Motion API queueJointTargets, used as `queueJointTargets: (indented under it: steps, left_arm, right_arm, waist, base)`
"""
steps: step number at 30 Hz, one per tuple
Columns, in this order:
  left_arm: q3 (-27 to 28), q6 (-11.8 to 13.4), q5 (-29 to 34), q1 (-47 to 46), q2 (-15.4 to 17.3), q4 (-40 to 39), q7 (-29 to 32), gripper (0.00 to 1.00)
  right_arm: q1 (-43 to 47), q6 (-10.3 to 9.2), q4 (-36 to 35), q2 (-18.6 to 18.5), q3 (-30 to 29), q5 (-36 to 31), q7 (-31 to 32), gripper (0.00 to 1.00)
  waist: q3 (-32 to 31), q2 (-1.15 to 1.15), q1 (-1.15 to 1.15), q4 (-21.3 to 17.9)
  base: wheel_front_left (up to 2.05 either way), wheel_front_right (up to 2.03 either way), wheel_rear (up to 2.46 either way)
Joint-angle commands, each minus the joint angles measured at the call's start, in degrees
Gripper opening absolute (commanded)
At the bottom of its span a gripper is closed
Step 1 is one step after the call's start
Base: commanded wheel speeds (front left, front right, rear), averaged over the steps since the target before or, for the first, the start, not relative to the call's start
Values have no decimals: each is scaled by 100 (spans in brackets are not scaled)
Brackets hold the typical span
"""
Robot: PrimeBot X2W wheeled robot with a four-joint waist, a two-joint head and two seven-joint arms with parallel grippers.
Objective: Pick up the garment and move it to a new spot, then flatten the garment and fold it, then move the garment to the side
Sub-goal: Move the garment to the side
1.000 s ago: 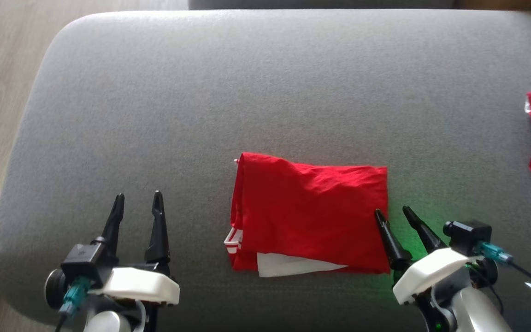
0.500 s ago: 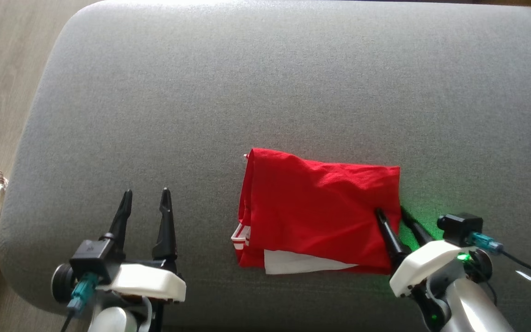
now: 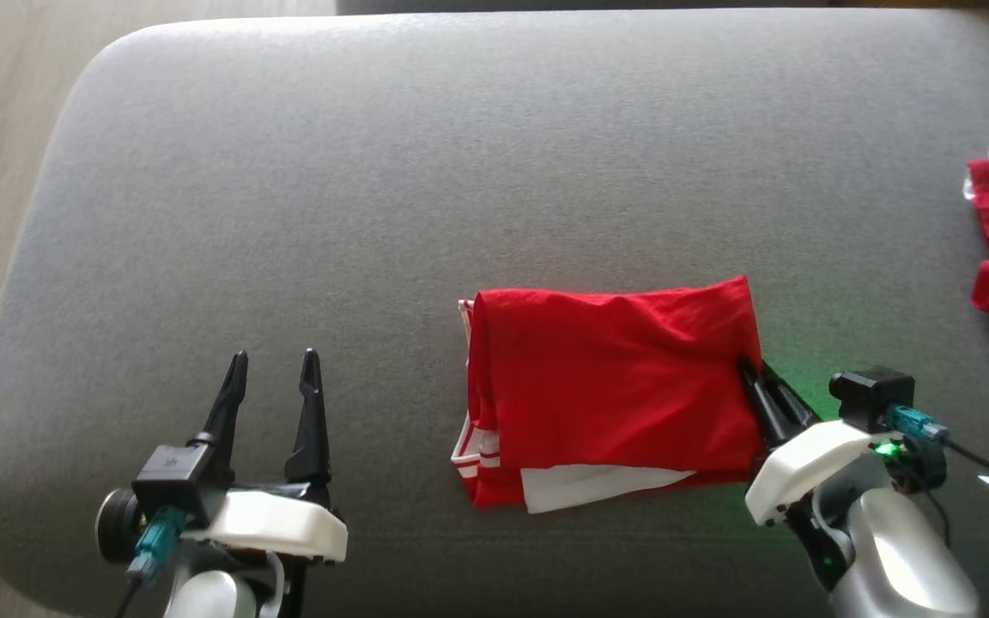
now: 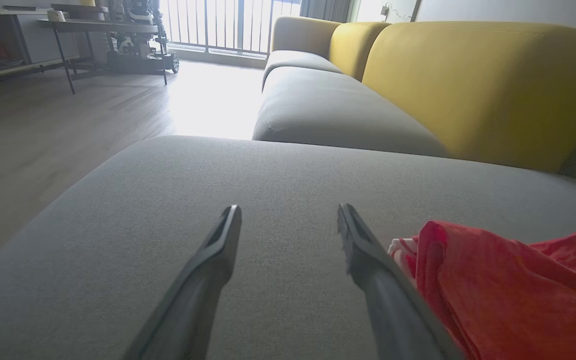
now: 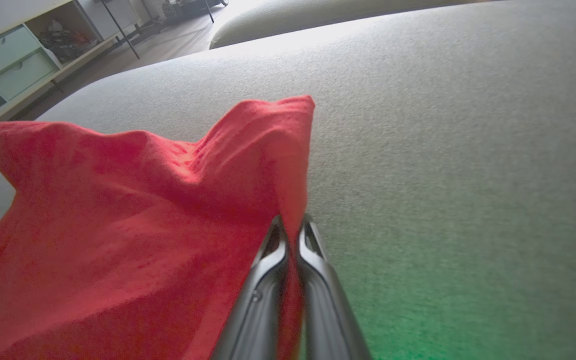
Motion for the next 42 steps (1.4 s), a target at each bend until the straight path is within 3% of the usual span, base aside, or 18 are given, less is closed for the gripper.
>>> queueJointTargets:
  steps: [1,8,15,21,27,34,42]
  left_arm:
    - [167,-3,55,-230,-13,-197,-70,100]
    - [161,-35,126,-287,-13,-216,-70,100]
    - [59,-193,428,-556,-13,-269,-70,100]
    - [-151,-396,827,-1172,46,-294,-70,100]
    - [-430,-698,1240,-2047,342,-206,-70,100]
    - [-626,-942,1523,-2818,676,-163,143,100]
    - [-683,-985,1539,-2986,789,-354,408,100]
  right_arm:
    - [-217,-2,-204,-97,86,-117,-107,0]
    - [-427,-2,-435,-474,312,-561,-53,0]
    - [-1027,-2,-815,-1077,596,-611,154,0]
    - [-1913,-2,-997,-1551,826,-224,320,0]
    - [-3003,-2,-757,-1922,1006,169,296,0]
    - [-3807,-2,-12,-1964,996,308,-13,0]
    - [-4249,-2,690,-1858,746,214,-195,0]
  waist:
    - [-27,0,0,-91]
    - [28,0,0,-419]
    - [387,0,0,-960]
    - [1109,0,0,-1560]
    - [1934,0,0,-2175]
    - [2354,0,0,-2846]
    - [2480,0,0,-3150]
  base:
    - [0,0,0]
    - [0,0,0]
    - [0,0,0]
    - [0,0,0]
    - [0,0,0]
    - [0,0,0]
    - [0,0,0]
